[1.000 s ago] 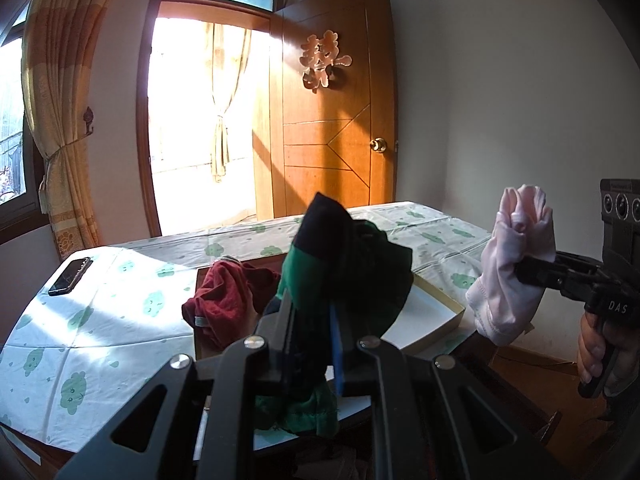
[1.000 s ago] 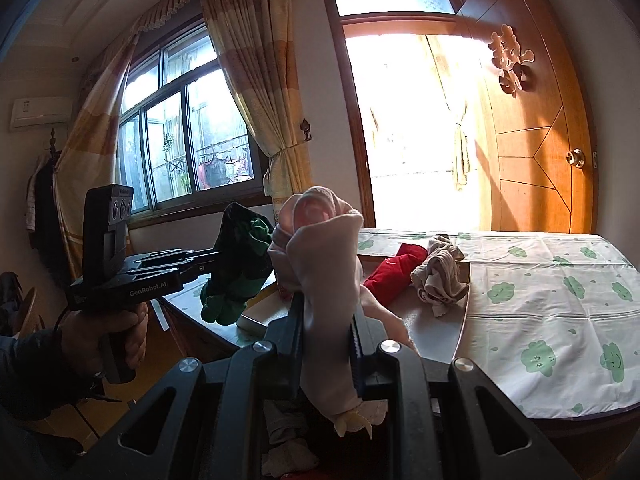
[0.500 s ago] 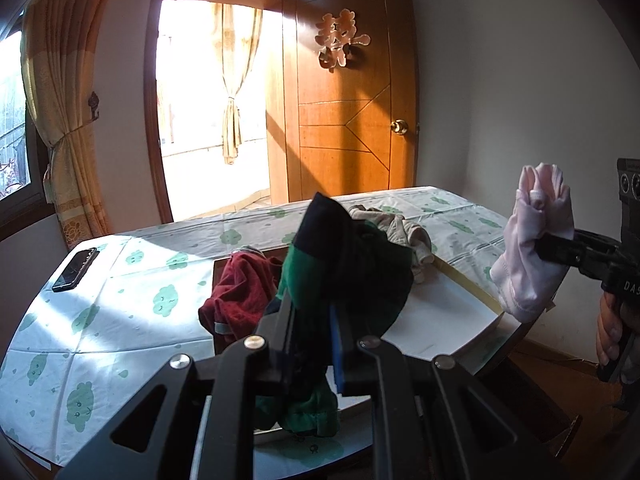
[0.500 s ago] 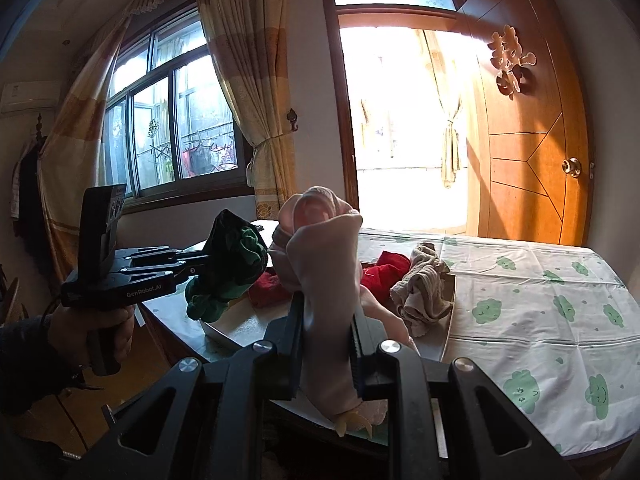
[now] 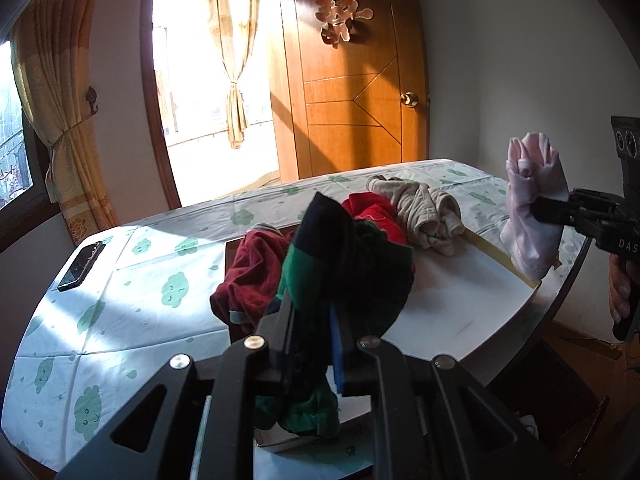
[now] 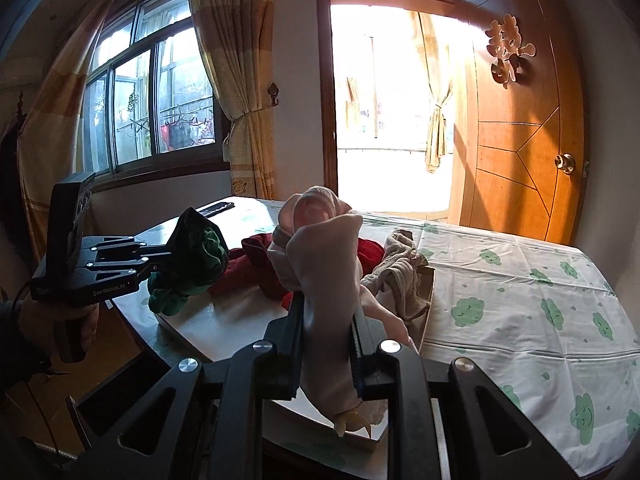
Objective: Take underwear out of drawer
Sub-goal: 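Carry both held garments over the beige tray on the table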
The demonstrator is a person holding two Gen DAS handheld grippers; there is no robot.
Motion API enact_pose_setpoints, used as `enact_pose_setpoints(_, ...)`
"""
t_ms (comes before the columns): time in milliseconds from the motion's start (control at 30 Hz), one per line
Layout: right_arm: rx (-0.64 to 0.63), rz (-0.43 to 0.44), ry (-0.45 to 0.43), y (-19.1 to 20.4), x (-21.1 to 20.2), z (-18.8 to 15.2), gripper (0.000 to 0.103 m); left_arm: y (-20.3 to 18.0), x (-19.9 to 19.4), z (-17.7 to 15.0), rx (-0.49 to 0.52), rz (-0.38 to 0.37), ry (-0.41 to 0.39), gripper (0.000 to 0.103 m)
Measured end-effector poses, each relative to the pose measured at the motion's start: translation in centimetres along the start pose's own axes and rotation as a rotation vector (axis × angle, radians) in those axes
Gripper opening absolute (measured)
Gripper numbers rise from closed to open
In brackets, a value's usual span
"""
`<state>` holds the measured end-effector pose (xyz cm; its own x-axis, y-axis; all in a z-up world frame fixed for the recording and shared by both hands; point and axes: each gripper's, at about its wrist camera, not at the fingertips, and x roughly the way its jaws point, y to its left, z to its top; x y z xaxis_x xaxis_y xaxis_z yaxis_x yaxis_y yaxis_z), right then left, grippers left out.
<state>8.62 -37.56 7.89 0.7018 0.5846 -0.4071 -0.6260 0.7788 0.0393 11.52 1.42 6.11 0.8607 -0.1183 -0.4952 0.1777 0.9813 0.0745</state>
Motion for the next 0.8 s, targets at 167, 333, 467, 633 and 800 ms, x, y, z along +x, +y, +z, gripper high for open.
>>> enact_pose_setpoints(167,-0.036,-0.033,0.039,-0.1,1.3,0.0,0.021,-0.2,0.7,-0.4,0.041,0.014,0.022,0.012)
enact_pose_setpoints(333,-0.069,-0.042,0.067,0.3,2.3,0.2,0.021,-0.6,1.6,-0.5,0.077,0.008,0.055,0.012)
enact_pose_setpoints(467,-0.14,-0.059,0.107,1.6,3.4,0.0,0.021,-1.1,2.2,-0.6,0.093,0.0,0.082,0.012)
enact_pose_setpoints(633,-0.226,-0.073,0.16,3.3,4.6,-0.6,0.021,-1.7,2.9,-1.1,0.11,-0.01,0.106,0.012)
enact_pose_setpoints(800,-0.282,-0.065,0.219,4.2,5.7,-1.4,0.021,-1.9,2.9,-1.6,0.115,-0.023,0.114,0.012)
